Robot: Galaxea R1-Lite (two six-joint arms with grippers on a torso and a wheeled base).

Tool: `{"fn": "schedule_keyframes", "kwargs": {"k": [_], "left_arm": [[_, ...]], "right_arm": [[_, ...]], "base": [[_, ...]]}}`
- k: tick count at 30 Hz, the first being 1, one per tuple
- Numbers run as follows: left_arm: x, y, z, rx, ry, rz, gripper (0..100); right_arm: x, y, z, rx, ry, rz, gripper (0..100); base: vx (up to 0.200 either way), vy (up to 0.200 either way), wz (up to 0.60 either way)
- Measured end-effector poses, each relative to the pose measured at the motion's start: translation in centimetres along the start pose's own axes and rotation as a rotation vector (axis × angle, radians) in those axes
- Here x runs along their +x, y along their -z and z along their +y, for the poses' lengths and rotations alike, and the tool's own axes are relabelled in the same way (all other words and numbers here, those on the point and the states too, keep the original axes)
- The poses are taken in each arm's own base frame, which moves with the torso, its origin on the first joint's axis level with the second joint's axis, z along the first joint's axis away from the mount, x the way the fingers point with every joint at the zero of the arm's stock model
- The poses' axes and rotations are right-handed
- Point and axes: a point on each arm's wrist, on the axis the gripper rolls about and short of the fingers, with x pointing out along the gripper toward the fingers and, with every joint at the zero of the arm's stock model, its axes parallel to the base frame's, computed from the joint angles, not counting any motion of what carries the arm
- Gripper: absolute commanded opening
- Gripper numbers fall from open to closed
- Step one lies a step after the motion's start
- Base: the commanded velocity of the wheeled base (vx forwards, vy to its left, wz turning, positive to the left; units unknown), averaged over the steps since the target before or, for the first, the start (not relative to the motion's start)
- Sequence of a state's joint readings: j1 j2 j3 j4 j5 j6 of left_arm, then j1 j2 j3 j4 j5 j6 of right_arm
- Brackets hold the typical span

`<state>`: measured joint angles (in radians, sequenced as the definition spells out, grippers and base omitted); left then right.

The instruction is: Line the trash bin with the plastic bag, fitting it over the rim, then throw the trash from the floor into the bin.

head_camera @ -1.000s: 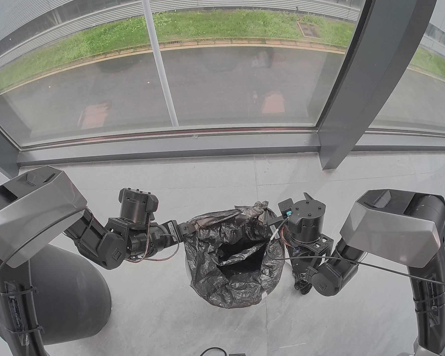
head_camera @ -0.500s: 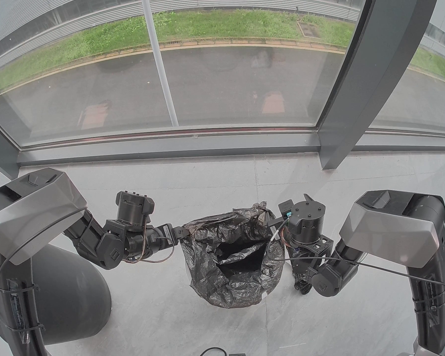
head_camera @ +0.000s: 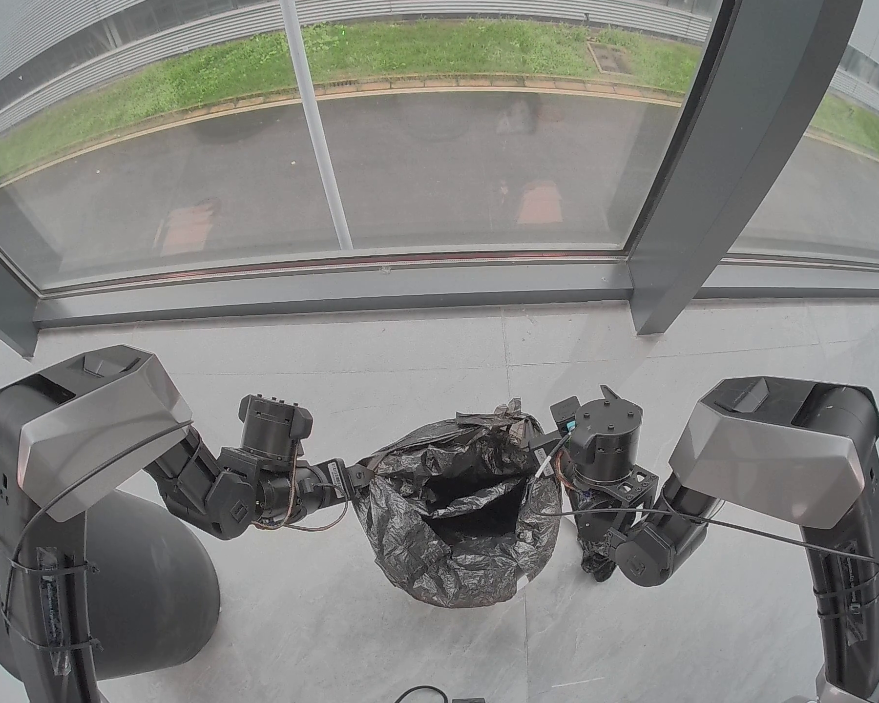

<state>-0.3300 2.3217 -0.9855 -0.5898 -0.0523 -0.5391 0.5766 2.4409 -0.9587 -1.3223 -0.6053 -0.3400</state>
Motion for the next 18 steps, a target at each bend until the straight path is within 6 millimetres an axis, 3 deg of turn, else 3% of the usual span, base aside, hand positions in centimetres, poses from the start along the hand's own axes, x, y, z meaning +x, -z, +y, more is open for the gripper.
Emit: {"fn": "schedule_keyframes", "kwargs": {"k": [18], "left_arm": [[2.1, 1.5, 0.8, -0.004, 0.014, 0.018, 100]], "right_arm": [[0.2, 0.2, -0.2, 0.001, 0.007, 0.005, 100]], "base": [[0.000, 0.000, 0.00]]}}
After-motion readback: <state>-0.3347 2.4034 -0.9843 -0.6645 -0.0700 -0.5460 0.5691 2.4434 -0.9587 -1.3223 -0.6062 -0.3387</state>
